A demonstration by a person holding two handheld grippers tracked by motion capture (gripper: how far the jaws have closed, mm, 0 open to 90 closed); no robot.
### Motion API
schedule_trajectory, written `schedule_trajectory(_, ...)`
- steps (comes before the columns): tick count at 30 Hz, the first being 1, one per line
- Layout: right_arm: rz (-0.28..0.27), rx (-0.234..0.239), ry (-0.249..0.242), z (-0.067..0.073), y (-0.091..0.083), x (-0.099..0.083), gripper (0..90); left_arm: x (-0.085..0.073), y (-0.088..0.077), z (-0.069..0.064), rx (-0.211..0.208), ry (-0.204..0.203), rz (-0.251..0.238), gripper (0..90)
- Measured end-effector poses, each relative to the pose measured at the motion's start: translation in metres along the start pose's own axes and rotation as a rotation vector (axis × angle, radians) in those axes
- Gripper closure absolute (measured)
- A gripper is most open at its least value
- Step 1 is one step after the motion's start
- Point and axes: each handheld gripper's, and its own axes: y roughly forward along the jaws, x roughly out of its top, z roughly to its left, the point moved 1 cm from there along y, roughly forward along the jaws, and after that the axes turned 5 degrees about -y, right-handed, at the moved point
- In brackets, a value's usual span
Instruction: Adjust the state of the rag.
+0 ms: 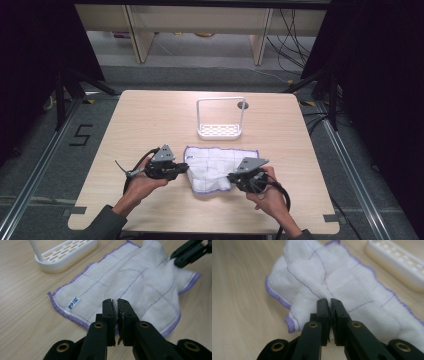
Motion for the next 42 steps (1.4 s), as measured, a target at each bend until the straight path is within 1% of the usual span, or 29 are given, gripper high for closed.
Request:
schedule_trajectory(2,-0.053,0.005,0.029,-0.006,-0.017,0.006,86.2,0.004,-0.004,-0.002,-0.008,0.000,-0.012,84.3)
schedule_trajectory(4,-0.068,0.004,0.004,-0.015,-0.035,0.016,86.3,0.010,-0.007,-0.003,-0.014,0.004,-0.023,84.2)
schedule_trajectory(5,-0.072,0.007,0.010,-0.018,-0.037,0.019,86.3,0.011,-0.008,-0.002,-0.018,-0.002,-0.028,84.2)
schedule_trajectory(8,-0.068,0.035,0.020,-0.026,-0.038,0.023,86.2,0.012,-0.006,0.001,-0.022,-0.015,-0.024,84.2)
schedule_trajectory(9,-0.055,0.071,0.046,-0.032,-0.032,0.025,86.0,0.010,-0.004,0.003,-0.021,-0.014,-0.015,84.1)
schedule_trajectory(10,-0.055,0.071,0.046,-0.032,-0.032,0.025,86.0,0.009,-0.002,0.004,-0.020,-0.016,-0.006,84.1)
schedule_trajectory(12,-0.011,0.093,0.057,-0.037,-0.021,0.023,85.9,0.003,0.002,0.006,-0.026,-0.021,0.022,84.1)
schedule_trajectory(14,0.040,0.125,0.044,-0.035,-0.002,0.016,85.6,-0.004,0.005,0.006,-0.031,-0.023,0.044,84.0)
schedule_trajectory(16,0.060,0.139,0.051,-0.028,0.010,0.009,85.4,-0.013,0.004,0.002,-0.041,-0.008,0.077,83.9)
schedule_trajectory(20,0.121,0.189,0.020,-0.008,0.015,-0.007,84.6,-0.032,0.003,-0.010,-0.082,-0.005,0.116,82.7)
schedule_trajectory(21,0.133,0.187,0.021,-0.001,0.012,-0.011,82.0,-0.035,0.004,-0.014,-0.088,-0.003,0.134,75.7)
schedule_trajectory(23,0.136,0.183,0.059,0.003,0.006,-0.012,73.5,-0.032,0.004,-0.013,-0.078,-0.022,0.117,65.3)
schedule_trajectory(24,0.136,0.183,0.059,0.003,0.006,-0.012,73.5,-0.032,0.004,-0.013,-0.078,-0.022,0.117,61.0)
schedule_trajectory(25,0.058,0.149,0.070,-0.004,-0.001,-0.010,64.5,-0.025,-0.001,-0.004,-0.047,-0.056,0.093,54.5)
schedule_trajectory(26,0.058,0.149,0.070,-0.004,-0.001,-0.010,64.5,-0.025,-0.001,-0.004,-0.047,-0.056,0.093,50.3)
schedule_trajectory(27,0.043,0.138,0.087,-0.012,-0.009,-0.007,61.6,-0.020,-0.002,0.001,-0.034,-0.088,0.068,50.3)
schedule_trajectory(28,0.003,0.084,0.111,-0.020,-0.015,-0.006,59.0,-0.016,-0.005,0.009,-0.025,-0.106,0.046,48.8)
schedule_trajectory(29,-0.016,-0.036,0.141,-0.045,-0.026,-0.004,55.6,-0.011,-0.005,0.018,-0.008,-0.131,0.017,47.1)
schedule_trajectory(30,-0.016,-0.036,0.141,-0.045,-0.026,-0.004,55.6,-0.008,-0.005,0.024,0.014,-0.141,0.016,47.1)
schedule_trajectory(31,-0.009,-0.085,0.147,-0.054,-0.029,-0.003,54.9,-0.004,-0.002,0.033,0.062,-0.141,0.012,46.1)
schedule_trajectory(32,0.014,-0.147,0.171,-0.067,-0.031,-0.004,55.0,-0.003,-0.001,0.039,0.082,-0.130,0.026,45.8)
schedule_trajectory(33,0.013,-0.175,0.171,-0.076,-0.030,-0.006,54.9,-0.001,0.002,0.046,0.106,-0.131,0.036,45.4)
schedule_trajectory(34,0.047,-0.206,0.232,-0.098,-0.023,-0.010,54.1,0.001,0.010,0.057,0.133,-0.157,0.045,43.4)
schedule_trajectory(35,0.047,-0.206,0.232,-0.098,-0.023,-0.010,54.1,0.001,0.010,0.057,0.133,-0.157,0.045,42.5)
schedule_trajectory(36,0.077,-0.220,0.241,-0.111,-0.013,-0.016,54.0,0.001,0.014,0.062,0.143,-0.166,0.052,41.9)
schedule_trajectory(38,0.064,-0.228,0.259,-0.116,-0.004,-0.019,54.0,0.002,0.023,0.069,0.164,-0.170,0.077,41.1)
schedule_trajectory(39,0.103,-0.224,0.280,-0.122,0.009,-0.023,54.2,0.003,0.028,0.071,0.178,-0.160,0.093,40.2)
schedule_trajectory(40,0.150,-0.213,0.270,-0.124,0.010,-0.023,54.2,0.005,0.034,0.071,0.191,-0.143,0.120,39.7)
schedule_trajectory(42,0.168,-0.224,0.254,-0.125,0.014,-0.024,54.2,0.006,0.038,0.070,0.187,-0.145,0.115,38.9)
